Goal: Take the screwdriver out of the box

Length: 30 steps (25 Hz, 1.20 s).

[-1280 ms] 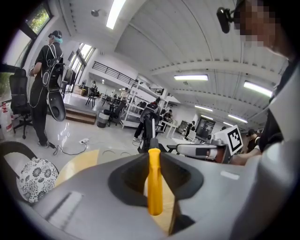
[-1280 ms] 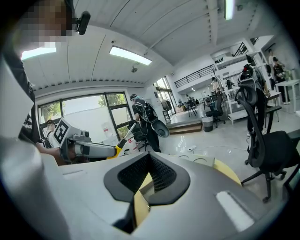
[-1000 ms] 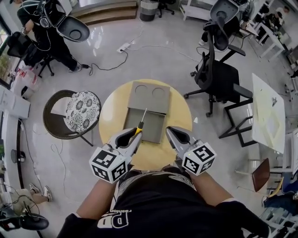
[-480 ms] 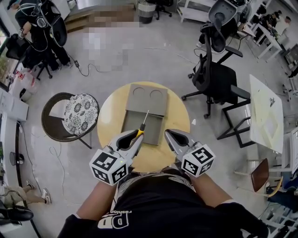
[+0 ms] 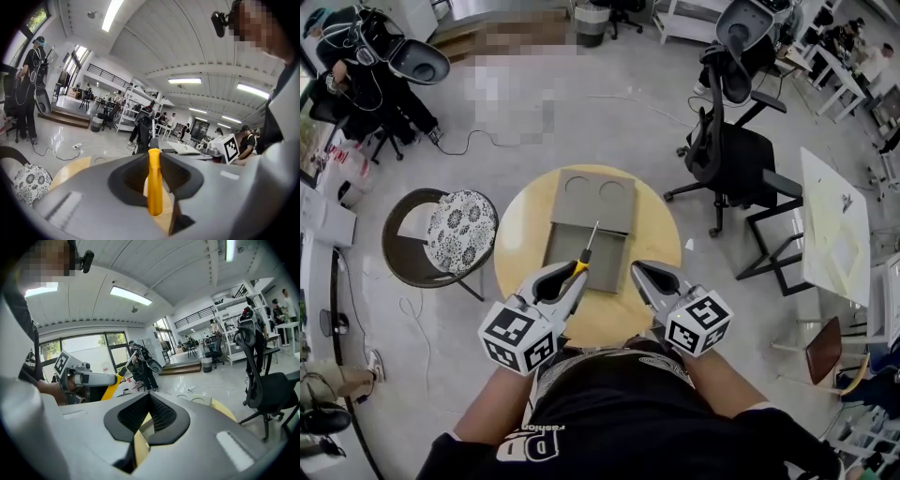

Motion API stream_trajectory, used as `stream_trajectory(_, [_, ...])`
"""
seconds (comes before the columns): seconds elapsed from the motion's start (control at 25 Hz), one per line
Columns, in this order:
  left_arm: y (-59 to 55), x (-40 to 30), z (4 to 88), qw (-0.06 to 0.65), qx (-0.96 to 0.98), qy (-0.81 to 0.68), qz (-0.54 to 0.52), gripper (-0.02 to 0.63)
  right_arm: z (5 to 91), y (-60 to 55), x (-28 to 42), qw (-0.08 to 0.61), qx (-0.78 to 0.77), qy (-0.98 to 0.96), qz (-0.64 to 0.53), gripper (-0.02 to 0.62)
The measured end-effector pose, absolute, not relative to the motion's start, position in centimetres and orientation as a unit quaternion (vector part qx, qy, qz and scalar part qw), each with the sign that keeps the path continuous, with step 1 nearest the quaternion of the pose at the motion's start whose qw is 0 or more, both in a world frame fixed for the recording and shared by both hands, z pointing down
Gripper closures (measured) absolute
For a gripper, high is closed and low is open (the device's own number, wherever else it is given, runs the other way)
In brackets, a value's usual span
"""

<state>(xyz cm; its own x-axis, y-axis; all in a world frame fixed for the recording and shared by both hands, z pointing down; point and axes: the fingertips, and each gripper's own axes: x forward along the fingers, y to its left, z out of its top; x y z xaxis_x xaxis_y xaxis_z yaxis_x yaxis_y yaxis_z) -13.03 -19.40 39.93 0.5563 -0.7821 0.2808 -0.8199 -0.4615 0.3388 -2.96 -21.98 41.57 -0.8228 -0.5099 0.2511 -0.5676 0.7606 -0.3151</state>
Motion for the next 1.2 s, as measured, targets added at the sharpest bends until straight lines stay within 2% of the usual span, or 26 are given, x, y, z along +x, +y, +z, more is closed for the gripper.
stream_trajectory(1.2, [-19.86, -12.95, 39.95, 0.215, 0.853, -0.472, 0.051, 0.468, 42.14, -22.3, -2.82, 0.081, 0.286, -0.935, 0.195, 0.595])
